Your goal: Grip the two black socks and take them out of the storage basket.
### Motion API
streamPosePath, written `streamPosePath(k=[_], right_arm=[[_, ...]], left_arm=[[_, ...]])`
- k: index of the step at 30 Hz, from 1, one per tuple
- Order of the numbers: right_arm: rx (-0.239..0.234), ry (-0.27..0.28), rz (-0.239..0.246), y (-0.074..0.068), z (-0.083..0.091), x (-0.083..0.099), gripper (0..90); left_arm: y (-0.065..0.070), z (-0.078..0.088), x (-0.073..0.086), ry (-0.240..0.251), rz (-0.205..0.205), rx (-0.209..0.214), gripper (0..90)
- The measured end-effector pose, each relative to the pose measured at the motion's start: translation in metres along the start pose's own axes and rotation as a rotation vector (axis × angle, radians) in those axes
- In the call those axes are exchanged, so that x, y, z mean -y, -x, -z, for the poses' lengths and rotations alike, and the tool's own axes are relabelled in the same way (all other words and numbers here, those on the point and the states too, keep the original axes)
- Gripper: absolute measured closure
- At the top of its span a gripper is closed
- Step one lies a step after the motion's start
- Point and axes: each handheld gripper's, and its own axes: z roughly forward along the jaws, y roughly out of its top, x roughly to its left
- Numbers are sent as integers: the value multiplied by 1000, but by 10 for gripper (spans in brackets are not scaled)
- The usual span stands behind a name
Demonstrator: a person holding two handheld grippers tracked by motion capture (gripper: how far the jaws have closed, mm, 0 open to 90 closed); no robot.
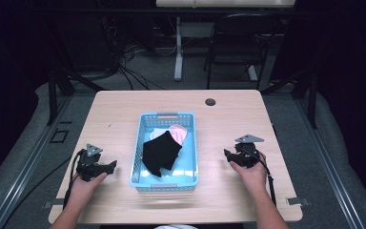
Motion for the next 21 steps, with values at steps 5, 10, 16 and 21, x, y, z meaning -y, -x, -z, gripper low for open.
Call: streamPosePath(k=[5, 10, 16, 21], right_arm=[[-17, 32, -14, 1, 3, 1, 443], [-31, 45, -29, 1, 3, 0, 457], [-42, 42, -24, 0, 5, 0, 469], [-66, 46, -18, -5, 7, -3, 471]], left_arm=[[1, -1, 0, 1, -2, 2, 208], [0, -1, 0, 2, -1, 1, 208], [1, 0, 0, 2, -3, 2, 208], [1, 0, 0, 1, -3, 1, 208]])
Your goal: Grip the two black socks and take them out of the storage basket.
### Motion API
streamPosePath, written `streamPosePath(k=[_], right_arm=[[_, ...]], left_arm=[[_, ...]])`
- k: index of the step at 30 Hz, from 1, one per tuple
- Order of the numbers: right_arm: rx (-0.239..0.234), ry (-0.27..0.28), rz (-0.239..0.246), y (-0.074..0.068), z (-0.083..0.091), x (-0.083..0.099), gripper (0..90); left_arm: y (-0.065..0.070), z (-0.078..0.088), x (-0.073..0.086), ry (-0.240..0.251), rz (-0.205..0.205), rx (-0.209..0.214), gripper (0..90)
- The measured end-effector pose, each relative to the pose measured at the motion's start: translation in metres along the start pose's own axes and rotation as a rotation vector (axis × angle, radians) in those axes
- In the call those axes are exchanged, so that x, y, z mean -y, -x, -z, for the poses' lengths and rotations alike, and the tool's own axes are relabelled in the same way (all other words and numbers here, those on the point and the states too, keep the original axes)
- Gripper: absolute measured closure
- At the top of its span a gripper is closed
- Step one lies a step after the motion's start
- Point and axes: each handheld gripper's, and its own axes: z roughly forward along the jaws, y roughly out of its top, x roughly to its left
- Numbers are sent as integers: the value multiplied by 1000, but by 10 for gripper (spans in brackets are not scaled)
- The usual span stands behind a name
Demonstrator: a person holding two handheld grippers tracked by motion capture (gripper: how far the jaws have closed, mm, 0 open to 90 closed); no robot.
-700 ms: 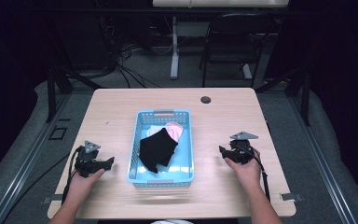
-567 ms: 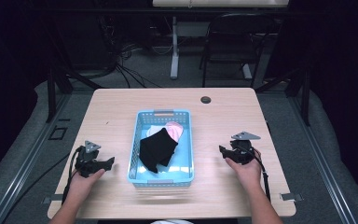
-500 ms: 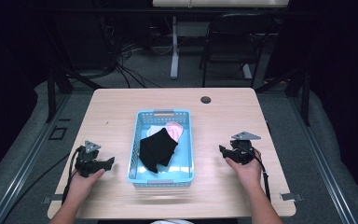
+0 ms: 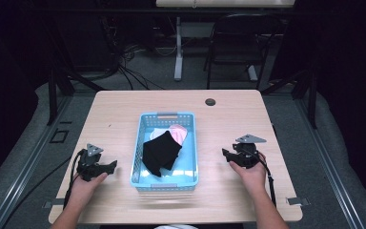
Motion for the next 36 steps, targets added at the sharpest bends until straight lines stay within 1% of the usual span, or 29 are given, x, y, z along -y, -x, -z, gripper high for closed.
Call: streamPosePath(k=[2, 4, 5, 6, 7, 8, 9, 10, 11, 12, 13, 14, 16, 17, 18, 19, 20, 21, 23, 25, 26, 28, 31, 32, 33, 34, 35, 36], right_arm=[[-6, 9, -3, -2, 1, -2, 472], [-20, 20, 2, -5, 5, -7, 482], [-27, 38, 6, -9, 9, -16, 487], [-27, 38, 6, -9, 9, -16, 487], [-42, 59, 7, -14, 13, -26, 497], [-42, 59, 7, -14, 13, -26, 497], [-44, 68, 13, -17, 15, -31, 487], [-52, 78, 25, -21, 16, -35, 479], [-88, 63, 60, -29, 16, -45, 475], [-88, 63, 60, -29, 16, -45, 475], [-92, 54, 113, -40, 15, -55, 481], [-92, 54, 113, -40, 15, -55, 481], [-120, 65, 135, -51, 13, -65, 544], [-130, 48, 158, -56, 12, -71, 552], [-142, 53, 167, -62, 9, -76, 560], [-152, 46, 175, -66, 7, -82, 560], [-176, 47, 194, -76, 2, -93, 576], [-176, 47, 194, -76, 2, -93, 576], [-187, 37, 215, -86, -4, -102, 590], [-212, 15, 237, -98, -12, -112, 592], [-224, 8, 241, -102, -17, -116, 593], [-230, 7, 250, -109, -26, -122, 599], [-266, 6, 203, -121, -44, -128, 602], [-267, -13, 201, -123, -50, -130, 611], [-255, -41, 214, -129, -61, -133, 615], [-255, -50, 209, -131, -66, -134, 616], [-255, -50, 209, -131, -66, -134, 616], [-253, -57, 212, -133, -70, -135, 623]], left_arm=[[0, 0, 0, 1, 2, -1, 208], [0, 0, 0, 0, 3, -3, 208], [0, 0, 0, 0, 4, -3, 208], [0, 0, 0, 0, 4, -3, 208], [0, 0, 0, -2, 2, -4, 208], [0, 0, 0, -2, 2, -4, 208], [0, 0, 1, -2, 3, -4, 208], [0, 0, 1, 0, 6, -3, 208], [0, 0, 1, 1, 6, -3, 208], [0, 0, 1, 0, 6, -2, 208], [0, 0, 1, 0, 6, -3, 208], [0, 0, 1, -1, 4, -3, 208], [-1, 0, 1, 1, 4, -1, 208], [-1, 0, 1, 1, 5, -1, 208], [-1, 0, 1, 1, 8, -1, 208], [-1, 0, 1, 1, 8, -1, 208], [-1, 0, 1, 3, 8, -1, 208], [-1, 0, 1, 3, 8, -1, 208], [-1, 0, 1, 2, 7, 1, 208], [-1, 0, 1, 2, 5, 2, 208], [-1, 0, 1, 3, 5, 2, 208], [-1, 0, 1, 4, 7, 3, 208], [-1, 0, 1, 4, 9, 5, 208], [-1, 0, 1, 5, 9, 5, 208], [-2, 0, 1, 6, 9, 5, 208], [-2, 0, 1, 6, 11, 5, 208], [-2, 0, 1, 6, 10, 5, 208], [-2, 0, 1, 5, 9, 6, 208]])
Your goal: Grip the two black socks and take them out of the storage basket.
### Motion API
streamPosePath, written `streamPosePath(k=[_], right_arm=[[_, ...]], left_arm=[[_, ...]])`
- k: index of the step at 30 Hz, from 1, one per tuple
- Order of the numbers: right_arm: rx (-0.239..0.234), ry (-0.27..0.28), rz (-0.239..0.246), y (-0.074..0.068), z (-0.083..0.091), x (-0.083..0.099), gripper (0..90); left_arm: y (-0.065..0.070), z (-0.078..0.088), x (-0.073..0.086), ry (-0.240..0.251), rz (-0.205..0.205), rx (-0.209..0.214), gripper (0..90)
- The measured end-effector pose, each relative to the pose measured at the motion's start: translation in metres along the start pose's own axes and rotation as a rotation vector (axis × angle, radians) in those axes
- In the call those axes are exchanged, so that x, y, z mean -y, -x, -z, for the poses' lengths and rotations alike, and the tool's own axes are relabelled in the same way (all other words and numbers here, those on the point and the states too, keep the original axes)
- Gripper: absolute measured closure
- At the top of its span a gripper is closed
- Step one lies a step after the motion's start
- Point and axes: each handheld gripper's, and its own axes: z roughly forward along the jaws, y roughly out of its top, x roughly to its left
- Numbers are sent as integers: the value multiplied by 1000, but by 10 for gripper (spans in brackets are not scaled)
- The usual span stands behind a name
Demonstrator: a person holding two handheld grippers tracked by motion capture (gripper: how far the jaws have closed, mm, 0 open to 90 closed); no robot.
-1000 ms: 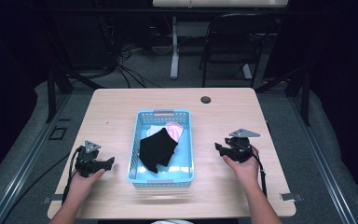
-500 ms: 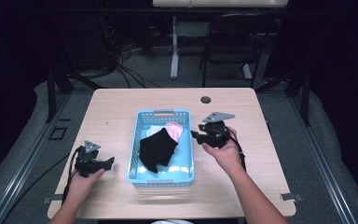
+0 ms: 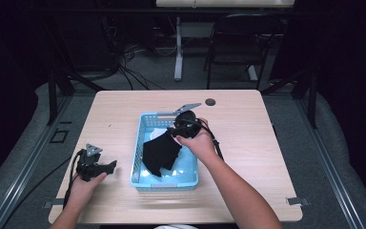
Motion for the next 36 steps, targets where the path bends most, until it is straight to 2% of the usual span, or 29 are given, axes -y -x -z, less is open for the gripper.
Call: streamPosePath(k=[1, 2, 3, 12, 16, 19, 24, 29, 30, 34, 36], right_arm=[[-2, 7, -18, -2, -8, -1, 630], [-2, 7, -18, -2, -8, -1, 630], [-1, -17, -18, -2, -16, -3, 630], [3, -58, -29, -7, -36, -8, 598], [2, -96, -22, -12, -48, -9, 583], [1, -121, -37, -14, -56, -8, 559], [3, -149, -58, -15, -63, -8, 540], [6, -168, -98, -14, -69, -7, 526], [0, -175, -118, -14, -72, -6, 514], [-1, -200, -111, -15, -77, -4, 491], [-11, -208, -123, -15, -78, -4, 490]], left_arm=[[0, 0, 0, 0, -2, 0, 208], [0, 0, 0, 1, 1, 1, 208], [-1, 0, 0, 2, 3, 0, 208], [-1, 0, 0, 2, 0, 1, 208], [-1, 0, 0, 2, -1, 1, 208], [-1, 0, 0, 2, -1, 1, 208], [-1, 1, -1, 2, -2, 1, 208], [0, 1, -1, 2, -5, 2, 208], [0, 1, -1, 3, -5, 1, 208], [0, 1, -1, 3, -4, 1, 208], [0, 1, -1, 3, -4, 1, 208]])
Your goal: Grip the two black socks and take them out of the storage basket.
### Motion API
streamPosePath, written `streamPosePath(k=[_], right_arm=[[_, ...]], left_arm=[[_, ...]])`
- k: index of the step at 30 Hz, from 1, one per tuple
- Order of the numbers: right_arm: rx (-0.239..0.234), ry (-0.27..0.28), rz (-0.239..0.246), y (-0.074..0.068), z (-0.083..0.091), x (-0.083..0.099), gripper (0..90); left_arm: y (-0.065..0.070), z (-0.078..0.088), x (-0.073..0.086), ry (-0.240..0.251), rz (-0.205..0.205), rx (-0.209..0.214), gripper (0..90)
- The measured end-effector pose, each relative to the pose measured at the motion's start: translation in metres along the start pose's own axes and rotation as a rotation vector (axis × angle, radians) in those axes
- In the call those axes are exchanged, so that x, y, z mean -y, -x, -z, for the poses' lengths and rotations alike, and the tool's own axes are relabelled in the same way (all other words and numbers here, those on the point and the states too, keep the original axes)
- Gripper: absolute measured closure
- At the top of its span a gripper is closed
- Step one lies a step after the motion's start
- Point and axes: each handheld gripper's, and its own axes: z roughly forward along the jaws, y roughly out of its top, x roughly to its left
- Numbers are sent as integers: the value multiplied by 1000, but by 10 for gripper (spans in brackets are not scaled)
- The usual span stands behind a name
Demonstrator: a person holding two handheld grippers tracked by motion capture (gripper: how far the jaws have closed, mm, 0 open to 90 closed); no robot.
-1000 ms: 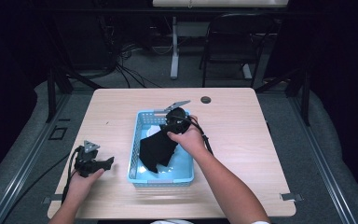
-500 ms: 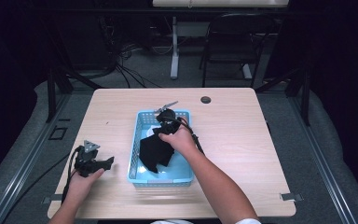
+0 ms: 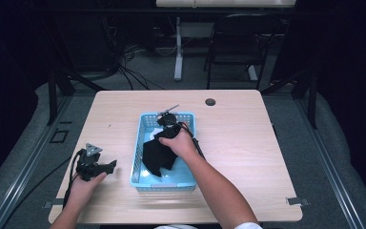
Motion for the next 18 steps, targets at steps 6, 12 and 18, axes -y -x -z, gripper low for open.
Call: streamPosePath(k=[6, 12, 18], right_arm=[[-11, -23, 0, 0, -2, 1, 560], [-4, -24, 30, -1, 2, 4, 732], [-11, -10, 56, -3, 7, 7, 855]], left_arm=[[0, 0, 0, 1, -2, 0, 208], [0, 0, 0, 0, 0, -2, 208], [1, 0, 0, 0, -1, -1, 208]])
